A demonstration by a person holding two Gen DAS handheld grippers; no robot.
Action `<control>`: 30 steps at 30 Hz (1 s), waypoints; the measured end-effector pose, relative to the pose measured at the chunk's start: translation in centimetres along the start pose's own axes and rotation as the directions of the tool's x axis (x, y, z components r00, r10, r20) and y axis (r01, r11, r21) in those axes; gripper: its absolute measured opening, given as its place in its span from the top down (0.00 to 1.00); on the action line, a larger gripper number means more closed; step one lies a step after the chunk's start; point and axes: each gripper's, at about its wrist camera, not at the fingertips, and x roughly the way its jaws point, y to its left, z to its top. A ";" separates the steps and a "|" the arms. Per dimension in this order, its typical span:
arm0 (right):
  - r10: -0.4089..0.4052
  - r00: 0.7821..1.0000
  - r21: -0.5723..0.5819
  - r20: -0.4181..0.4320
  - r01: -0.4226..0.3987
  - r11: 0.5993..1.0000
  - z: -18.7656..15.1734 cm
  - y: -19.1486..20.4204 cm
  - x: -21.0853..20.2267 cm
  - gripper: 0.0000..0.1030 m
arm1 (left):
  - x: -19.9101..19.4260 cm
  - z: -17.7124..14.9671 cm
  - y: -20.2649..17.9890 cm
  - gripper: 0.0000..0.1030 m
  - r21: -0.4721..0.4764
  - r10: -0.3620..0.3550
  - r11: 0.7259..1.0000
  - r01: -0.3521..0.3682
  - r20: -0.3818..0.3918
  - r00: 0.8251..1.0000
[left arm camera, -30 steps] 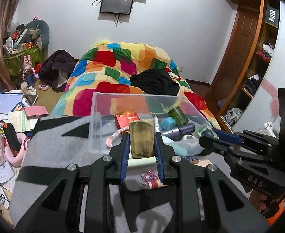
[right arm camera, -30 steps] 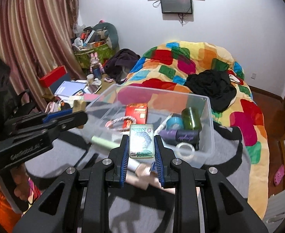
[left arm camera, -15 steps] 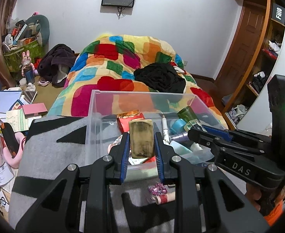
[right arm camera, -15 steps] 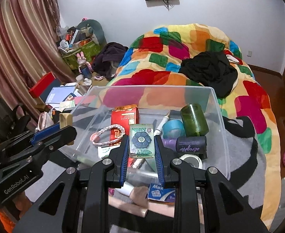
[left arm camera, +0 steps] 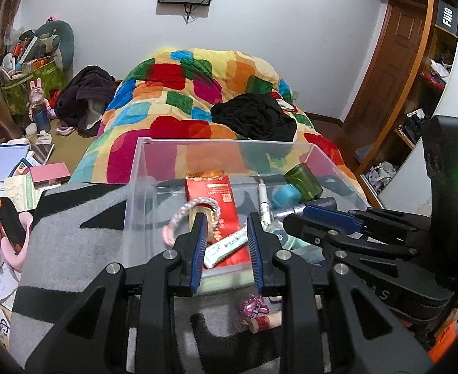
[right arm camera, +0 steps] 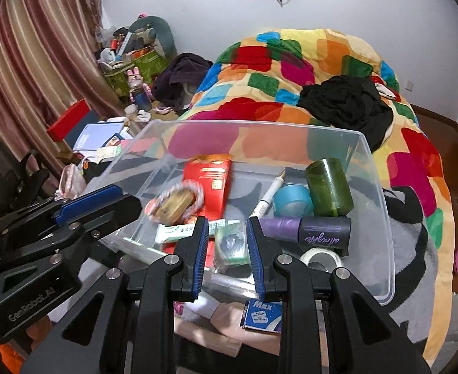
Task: Organize objects
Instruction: 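Drop the gold lighter and green tin into the clear box, then grasp the wooden-handled brush with the left gripper while the right grasps the beige tube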
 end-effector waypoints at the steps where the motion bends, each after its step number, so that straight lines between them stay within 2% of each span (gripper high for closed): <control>1: 0.000 1.000 -0.004 0.001 0.000 1.000 0.0 0.0 -0.2 0.74 | -0.1 0.0 0.0 0.73 -0.001 0.000 1.000 0.000 0.000 1.000; 3: -0.006 1.000 -0.015 0.013 0.006 1.000 -0.2 0.1 -0.9 0.65 | -0.4 -0.1 -0.1 0.72 0.002 0.000 1.000 0.000 0.005 1.000; 6: -0.013 0.999 -0.029 0.033 0.014 0.999 -0.6 0.0 -2.1 0.61 | -1.2 -0.2 -0.4 0.67 0.011 0.001 1.000 -0.001 0.021 1.000; 10: -0.018 0.998 -0.042 0.055 0.020 0.999 -1.2 -0.5 -3.9 0.59 | -2.6 -0.4 -0.8 0.53 0.020 -0.004 1.000 0.003 0.049 0.999; 13: -0.035 0.996 -0.043 0.076 0.039 0.998 -2.0 -1.5 -5.5 0.52 | -3.8 -0.9 -1.3 0.44 0.036 -0.003 0.999 0.001 0.068 0.998; 16: -0.059 0.995 -0.038 0.080 0.062 0.997 -2.9 -2.7 -6.5 0.48 | -4.3 -1.6 -1.9 0.38 0.053 -0.008 0.999 0.004 0.059 0.998; 20: -0.078 0.995 -0.046 0.056 0.080 0.996 -4.5 -4.2 -7.2 0.45 | -4.0 -3.1 -2.9 0.35 0.084 -0.020 0.996 0.018 0.016 1.000; 24: -0.083 0.996 -0.090 0.009 0.084 0.992 -6.2 -5.0 -6.5 0.35 | -2.3 -4.9 -3.9 0.35 0.109 -0.034 0.993 0.041 -0.065 0.997; 30: -0.087 0.993 -0.199 -0.080 0.069 0.978 -8.2 -4.9 -3.9 0.31 | 0.0 -6.5 -5.1 0.35 0.120 -0.085 0.987 0.106 -0.172 0.981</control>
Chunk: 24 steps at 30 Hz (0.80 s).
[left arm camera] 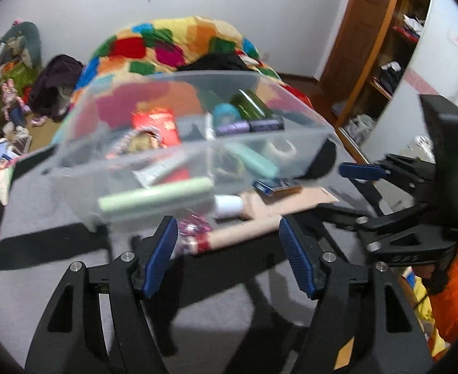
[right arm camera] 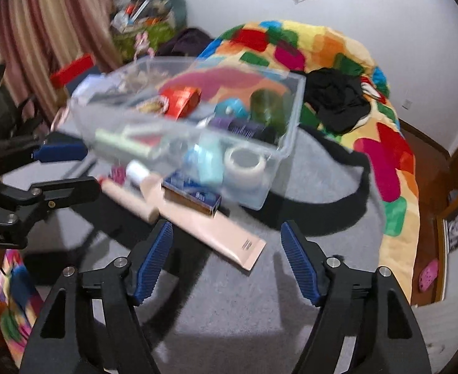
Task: Organize objects
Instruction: 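Grasp the wooden-handled brush with the left gripper while the right grasps the beige tube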
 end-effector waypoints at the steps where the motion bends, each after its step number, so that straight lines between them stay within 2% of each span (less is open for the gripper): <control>1: -0.007 1.000 -0.013 -0.015 0.007 1.000 -0.1 0.1 0.5 0.30 | 0.2 0.1 -0.2 0.35 0.005 -0.014 1.000 0.014 -0.006 1.000; 4: 0.005 0.999 -0.045 -0.047 -0.007 0.999 -0.1 0.0 1.8 0.30 | 0.6 0.7 -0.9 0.35 0.032 -0.027 0.999 0.027 -0.009 1.000; 7: 0.063 0.995 -0.036 -0.075 -0.066 0.997 0.3 -0.6 2.9 0.30 | 1.3 1.4 -1.4 0.35 0.046 -0.049 0.998 0.050 -0.024 0.999; 11: 0.123 0.988 -0.010 -0.097 -0.124 0.992 0.5 -1.3 3.5 0.30 | 3.0 1.8 -1.8 0.35 0.049 -0.090 0.994 0.094 -0.079 0.993; 13: 0.133 0.986 -0.023 -0.096 -0.136 0.991 0.3 -1.2 3.2 0.38 | 3.8 1.7 -1.8 0.35 0.047 -0.109 0.992 0.115 -0.106 0.988; 15: 0.149 0.985 -0.043 -0.092 -0.153 0.987 -0.1 -0.9 2.7 0.53 | 4.0 1.3 -1.9 0.35 0.044 -0.143 0.988 0.150 -0.126 0.982; 18: 0.177 0.980 -0.059 -0.096 -0.183 0.981 -0.8 -0.4 1.9 0.67 | 4.0 0.6 -1.9 0.36 0.051 -0.151 0.986 0.160 -0.154 0.976; 24: 0.229 0.967 -0.048 -0.108 -0.235 0.971 -2.6 0.4 0.5 0.80 | 2.3 -1.7 -1.6 0.36 0.086 -0.131 0.986 0.145 -0.156 0.979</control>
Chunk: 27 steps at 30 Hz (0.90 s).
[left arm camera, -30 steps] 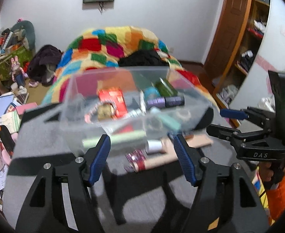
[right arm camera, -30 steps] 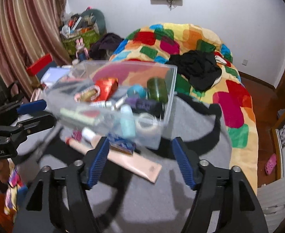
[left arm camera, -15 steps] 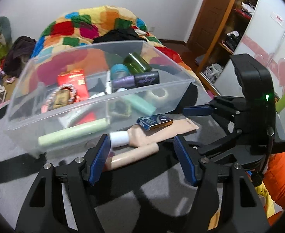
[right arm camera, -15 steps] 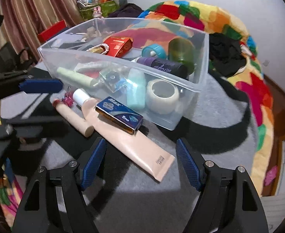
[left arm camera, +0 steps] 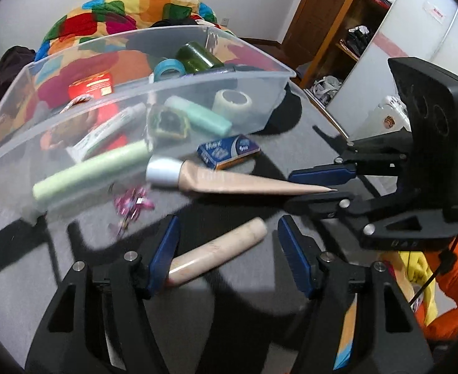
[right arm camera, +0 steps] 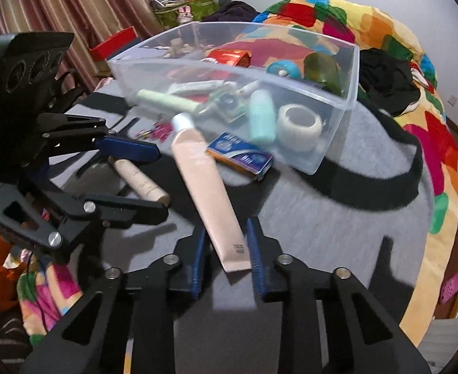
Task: Organize objects
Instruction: 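Grasp the wooden-handled brush with the left gripper while the right grasps the beige tube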
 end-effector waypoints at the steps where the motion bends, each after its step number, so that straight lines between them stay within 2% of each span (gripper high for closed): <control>1: 0.005 1.000 -0.001 0.000 -0.005 1.000 -0.3 0.2 -0.1 0.80 | -0.3 -0.4 0.0 0.36 0.002 0.004 1.000 -0.004 0.001 1.000; 6: 0.050 0.999 -0.030 -0.011 -0.050 0.998 -1.4 2.0 -0.9 0.77 | -1.6 -2.4 0.1 0.36 0.020 0.029 0.999 -0.030 0.015 0.999; 9: 0.036 0.999 -0.044 -0.012 -0.037 0.998 -1.5 2.6 -1.0 0.76 | -2.3 -3.4 0.5 0.36 0.016 0.039 0.999 -0.040 0.034 0.999; 12: 0.037 0.999 -0.034 -0.006 -0.038 0.999 -0.9 2.7 -0.9 0.70 | -2.8 -4.0 0.6 0.37 -0.001 0.048 0.999 -0.048 0.059 0.997; 14: 0.015 1.000 -0.029 -0.004 -0.015 0.999 -0.4 2.7 -0.6 0.69 | -2.7 -4.0 0.6 0.41 -0.005 0.062 0.998 -0.062 0.073 0.995; 19: -0.049 0.999 -0.020 0.001 0.049 0.999 0.9 2.7 0.4 0.69 | -2.0 -3.3 0.7 0.56 -0.026 0.096 0.995 -0.094 0.104 0.990; 21: -0.070 0.998 -0.021 0.007 0.070 0.997 0.7 2.7 0.4 0.69 | -2.2 -3.4 1.0 0.61 -0.041 0.082 0.996 -0.078 0.115 0.990; 23: -0.069 0.998 -0.016 0.010 0.069 0.998 0.3 2.5 0.1 0.69 | -2.6 -4.0 1.1 0.69 -0.052 0.070 0.997 -0.064 0.128 0.989; 25: -0.062 0.998 -0.006 0.012 0.063 0.998 -0.2 2.3 -0.2 0.71 | -2.9 -4.7 0.9 0.84 -0.052 0.081 0.996 -0.075 0.130 0.988; 27: -0.054 0.998 0.004 0.013 0.054 0.999 -0.7 2.1 -0.6 0.75 | -3.5 -5.5 0.6 0.87 -0.052 0.082 0.996 -0.076 0.133 0.988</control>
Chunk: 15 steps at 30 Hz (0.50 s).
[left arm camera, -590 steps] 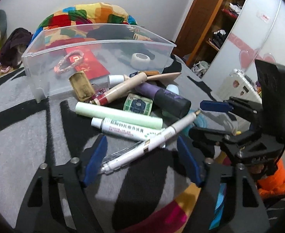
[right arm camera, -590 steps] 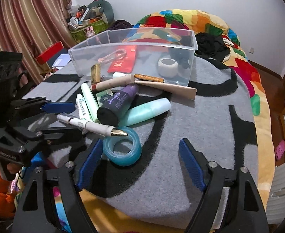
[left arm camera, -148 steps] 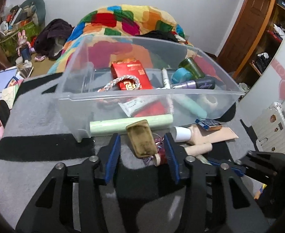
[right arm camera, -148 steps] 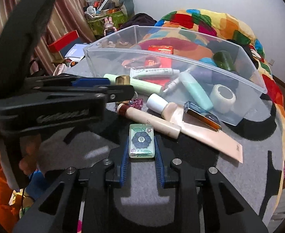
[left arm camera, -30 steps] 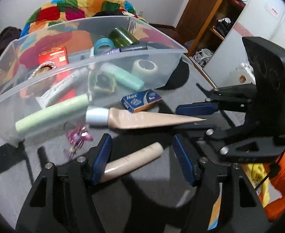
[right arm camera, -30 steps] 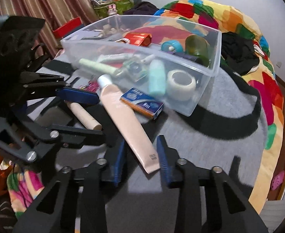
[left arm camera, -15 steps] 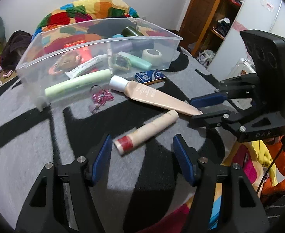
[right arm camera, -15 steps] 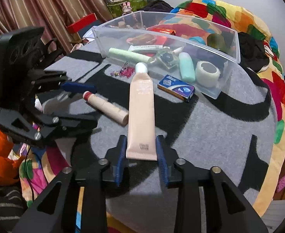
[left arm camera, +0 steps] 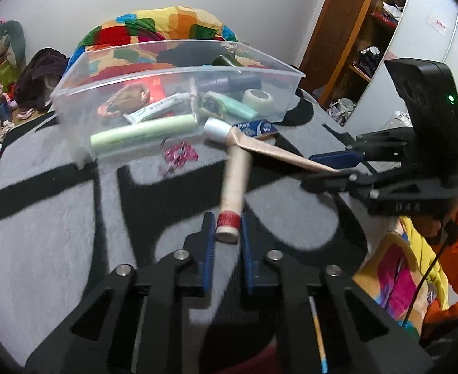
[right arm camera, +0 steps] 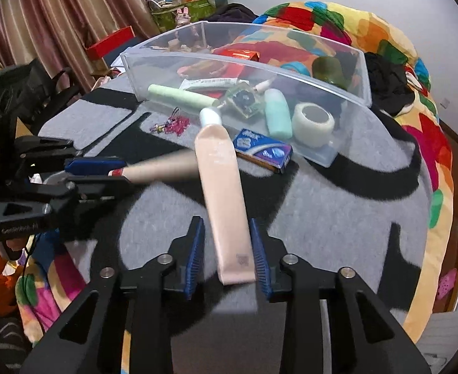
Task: Organize objects
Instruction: 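Grasp the wooden-handled brush with the left gripper while the right grasps the beige tube, then place the brush and beige foundation tube into the clear box and release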
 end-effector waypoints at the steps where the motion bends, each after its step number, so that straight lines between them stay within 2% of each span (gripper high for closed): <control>1: 0.004 1.000 0.002 0.000 -0.004 1.000 -0.3 0.0 -0.2 0.76 | -0.3 -0.3 -0.1 0.87 0.003 -0.009 1.000 0.009 -0.001 1.000; 3: 0.006 1.000 0.002 -0.001 -0.006 1.000 -0.9 0.0 -0.5 0.77 | -0.8 -1.0 -0.7 0.87 0.026 -0.025 0.999 0.025 -0.003 1.000; 6: -0.003 1.000 -0.020 -0.001 0.003 1.000 -1.6 0.4 -1.2 0.78 | -1.1 -1.2 -1.3 0.87 0.057 -0.007 0.998 0.008 -0.013 1.000; 10: -0.024 1.000 -0.043 -0.008 0.024 0.999 -1.8 0.8 -1.6 0.76 | -0.8 -0.5 -1.1 0.83 0.031 -0.011 0.999 0.011 -0.014 1.000; 12: -0.025 1.000 -0.035 -0.013 0.024 0.999 -1.4 0.7 -1.3 0.63 | -0.3 -0.3 -1.0 0.78 0.023 -0.002 1.000 0.003 -0.015 1.000; 15: -0.035 0.999 -0.014 -0.007 0.035 0.999 -0.2 0.6 -0.3 0.57 | 0.3 0.1 -1.1 0.75 0.036 0.013 0.999 -0.013 0.002 1.000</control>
